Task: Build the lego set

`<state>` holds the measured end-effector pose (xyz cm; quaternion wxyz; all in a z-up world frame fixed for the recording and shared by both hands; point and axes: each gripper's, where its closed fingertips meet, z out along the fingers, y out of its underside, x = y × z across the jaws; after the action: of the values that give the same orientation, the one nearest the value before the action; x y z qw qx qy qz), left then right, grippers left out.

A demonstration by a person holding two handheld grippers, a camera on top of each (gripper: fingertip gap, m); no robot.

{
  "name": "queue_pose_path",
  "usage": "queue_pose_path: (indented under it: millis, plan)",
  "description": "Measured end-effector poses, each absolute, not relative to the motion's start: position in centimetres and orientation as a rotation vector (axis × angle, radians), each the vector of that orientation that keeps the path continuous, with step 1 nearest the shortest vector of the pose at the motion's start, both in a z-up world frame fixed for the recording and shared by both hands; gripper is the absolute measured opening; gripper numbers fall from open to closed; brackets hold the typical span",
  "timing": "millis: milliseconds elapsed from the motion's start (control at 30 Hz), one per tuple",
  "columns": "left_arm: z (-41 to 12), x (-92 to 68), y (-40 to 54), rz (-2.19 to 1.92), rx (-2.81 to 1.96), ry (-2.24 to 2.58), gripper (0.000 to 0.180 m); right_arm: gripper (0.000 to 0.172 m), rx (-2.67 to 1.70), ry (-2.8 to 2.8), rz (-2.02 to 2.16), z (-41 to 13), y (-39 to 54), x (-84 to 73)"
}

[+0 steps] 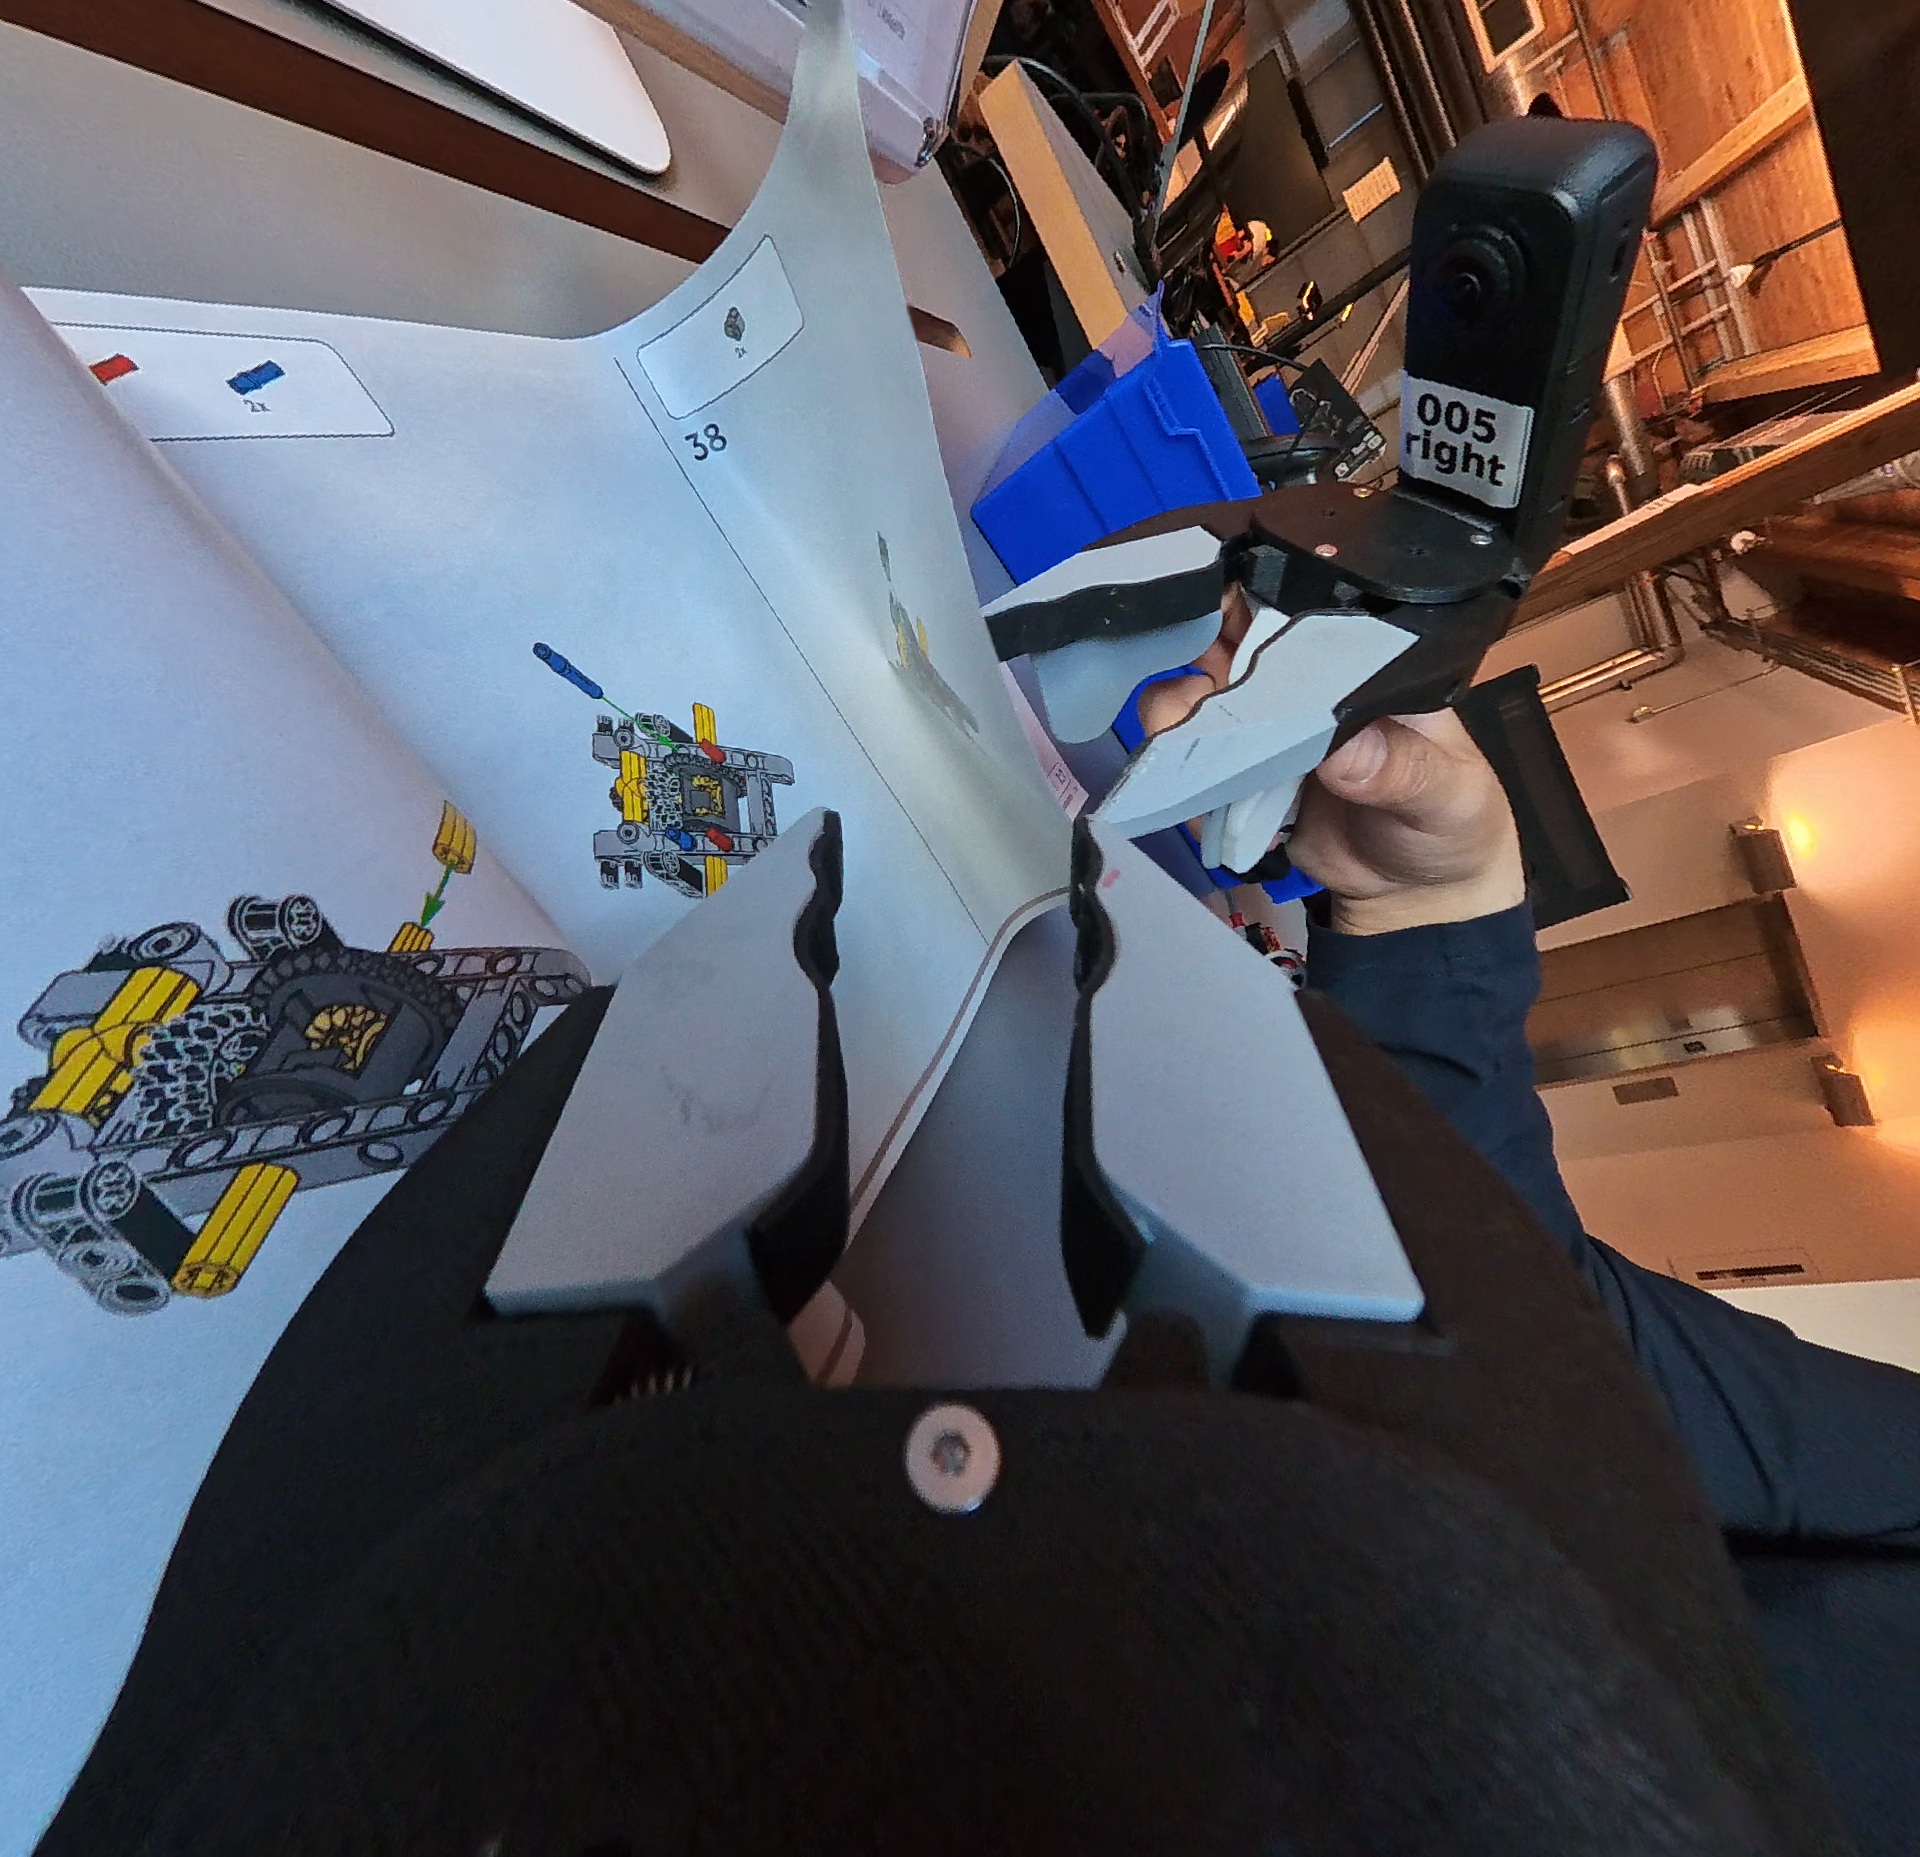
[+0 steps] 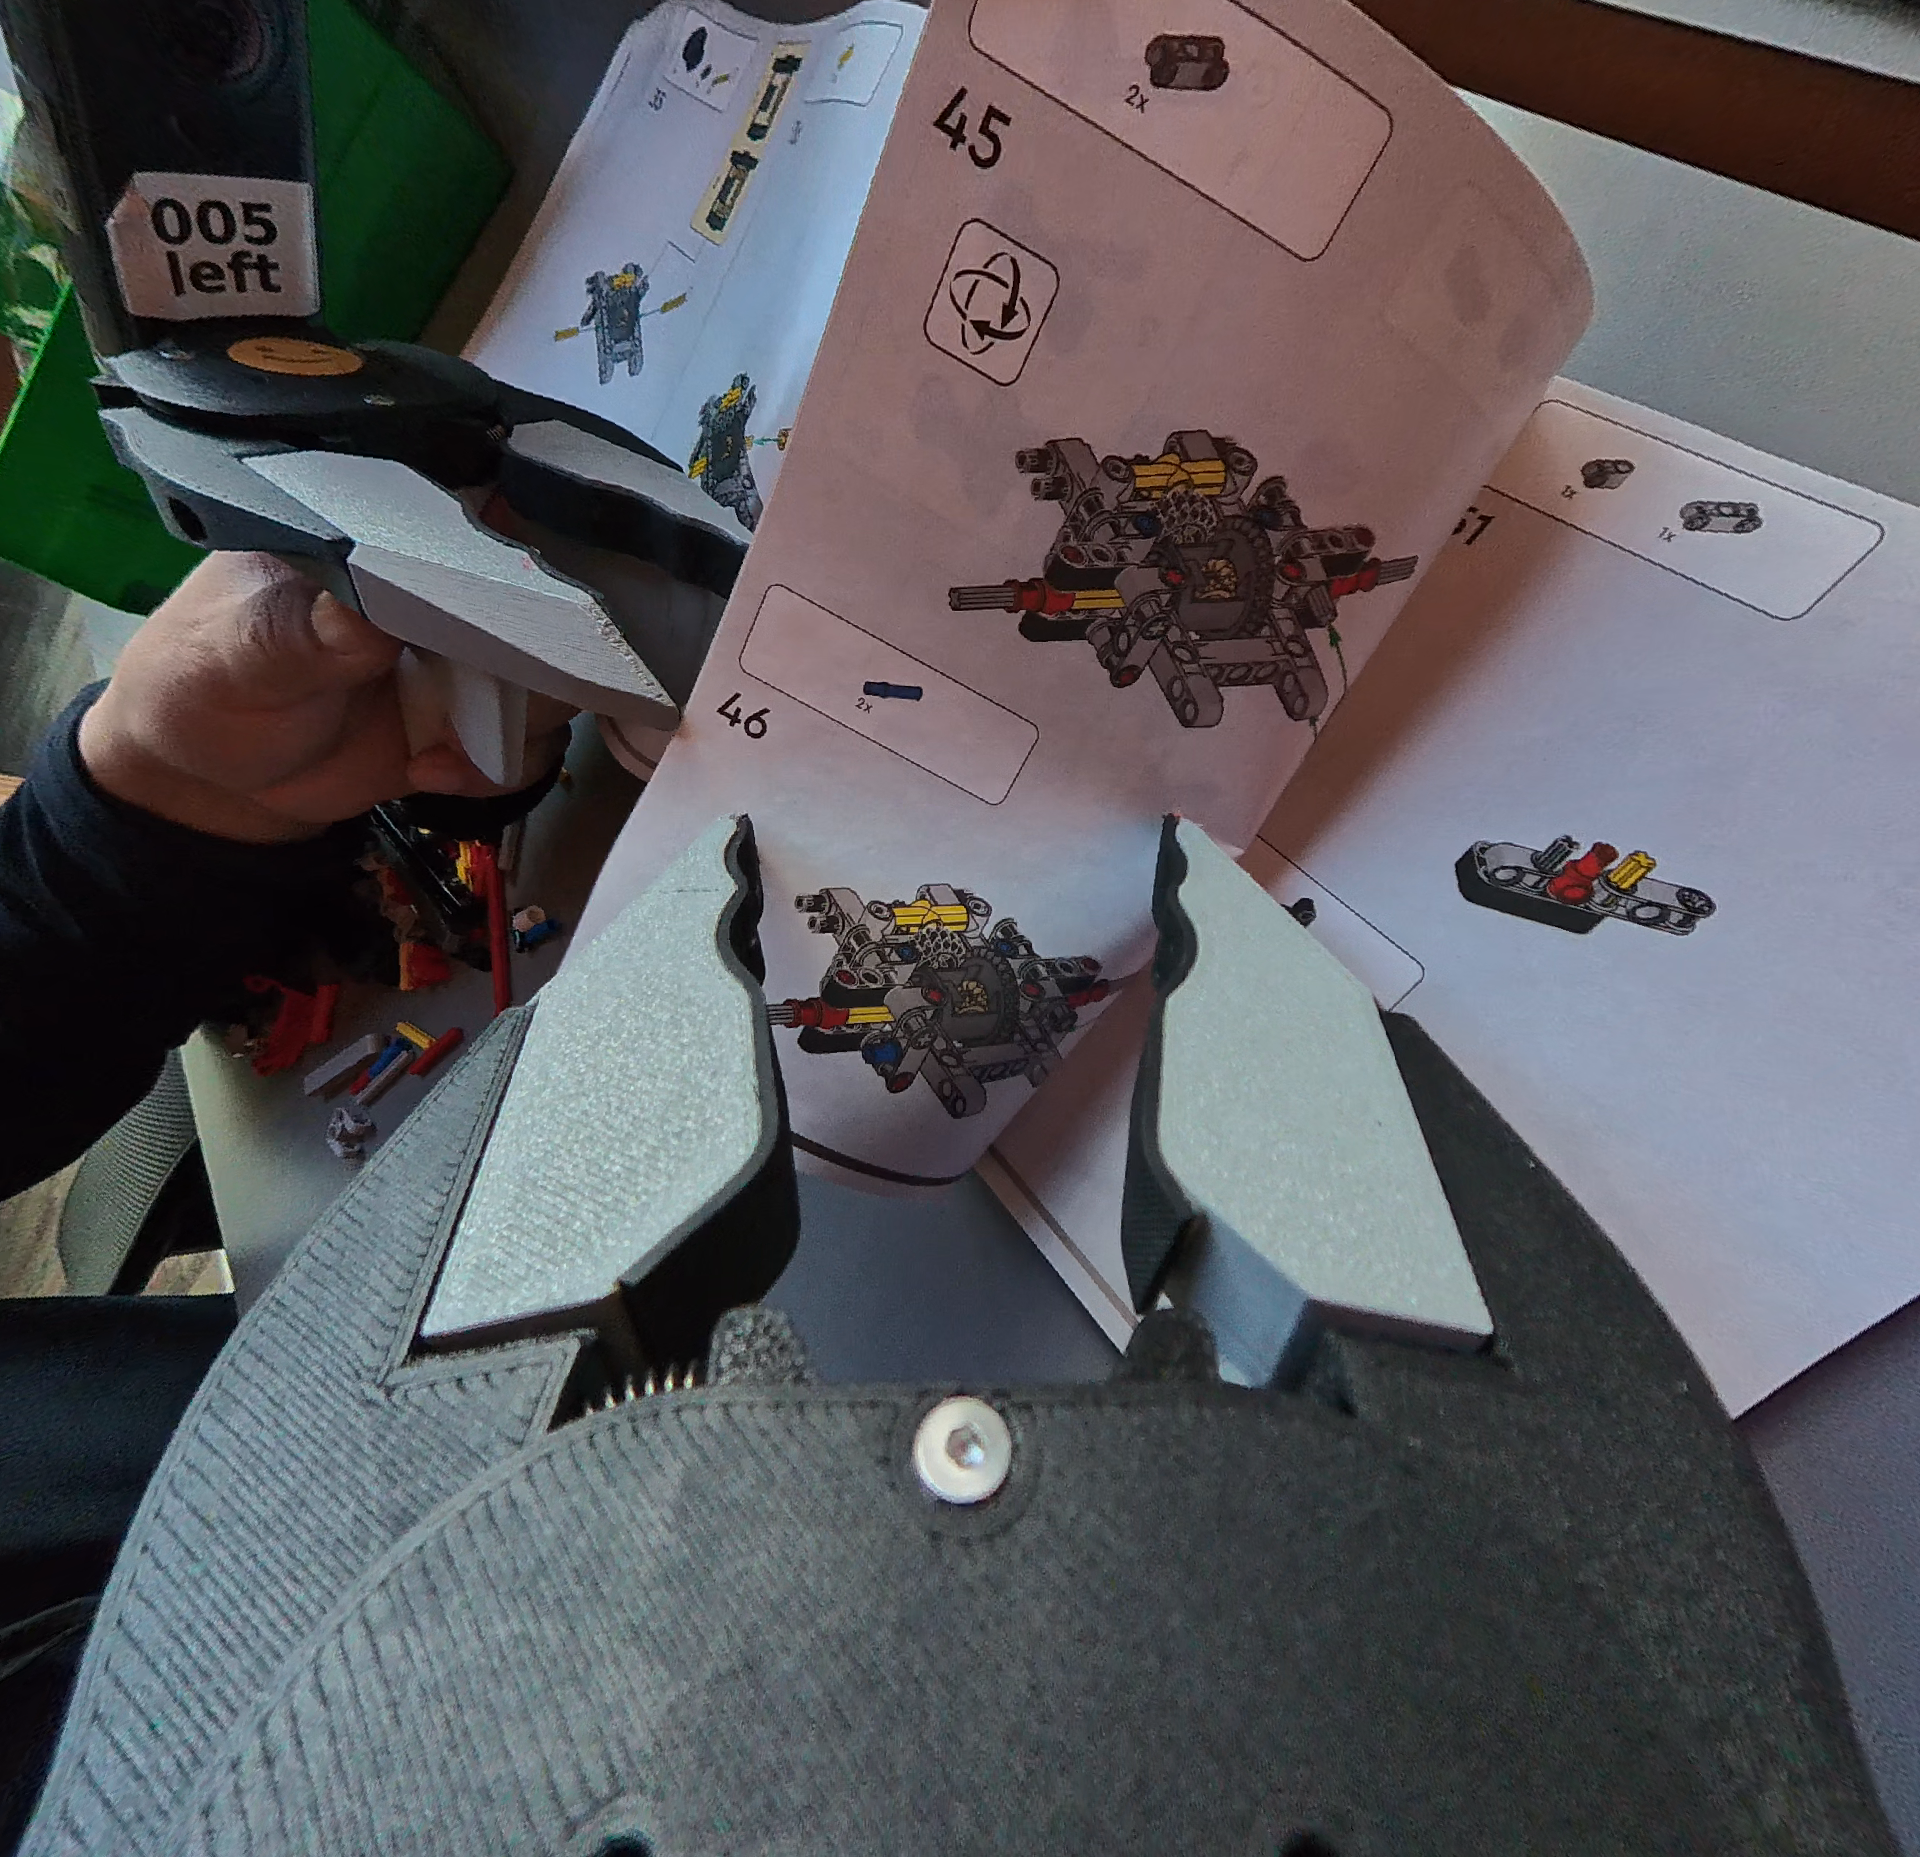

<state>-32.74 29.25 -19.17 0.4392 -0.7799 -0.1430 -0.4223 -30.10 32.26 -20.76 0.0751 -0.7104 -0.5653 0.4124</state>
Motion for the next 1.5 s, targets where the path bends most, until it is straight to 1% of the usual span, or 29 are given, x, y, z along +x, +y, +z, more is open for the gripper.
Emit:
queue_pose_path:
  millis: [267, 433, 700, 900, 933, 1233, 1500]
  plan:
    - [-19.2, -32.8, 29.2, -1.055, -1.935, -0.357, 0.041, 0.074, -2.134, -1.702, 1.235, -20.8, 32.3, -29.9]
    - [-19.2, -33.0, 29.3, -1.026, -1.924, -0.352, 0.028, 0.074, -2.136, -1.713, 1.230, -20.9, 32.2, -29.9]
    - [-19.9, -32.7, 29.4, -0.953, -1.977, -0.319, 0.026, 0.073, -2.144, -1.739, 1.218, -21.2, 31.9, -29.9]
    - [-20.9, -32.7, 29.4, -0.847, -2.049, -0.268, 0.003, 0.073, -2.142, -1.748, 1.223, -21.2, 31.7, -29.8]
    - [-21.0, -32.7, 29.4, -0.842, -2.053, -0.262, 0.001, 0.073, -2.142, -1.749, 1.222, -21.2, 31.7, -29.8]
    - [-20.9, -32.3, 29.5, -0.871, -2.041, -0.238, 0.000, 0.073, -2.144, -1.760, 1.200, -21.2, 31.8, -29.5]
    - [-19.9, -32.5, 29.3, -0.880, -2.023, -0.213, 0.000, 0.073, -2.109, -1.736, 1.172, -19.4, 32.4, -28.8]
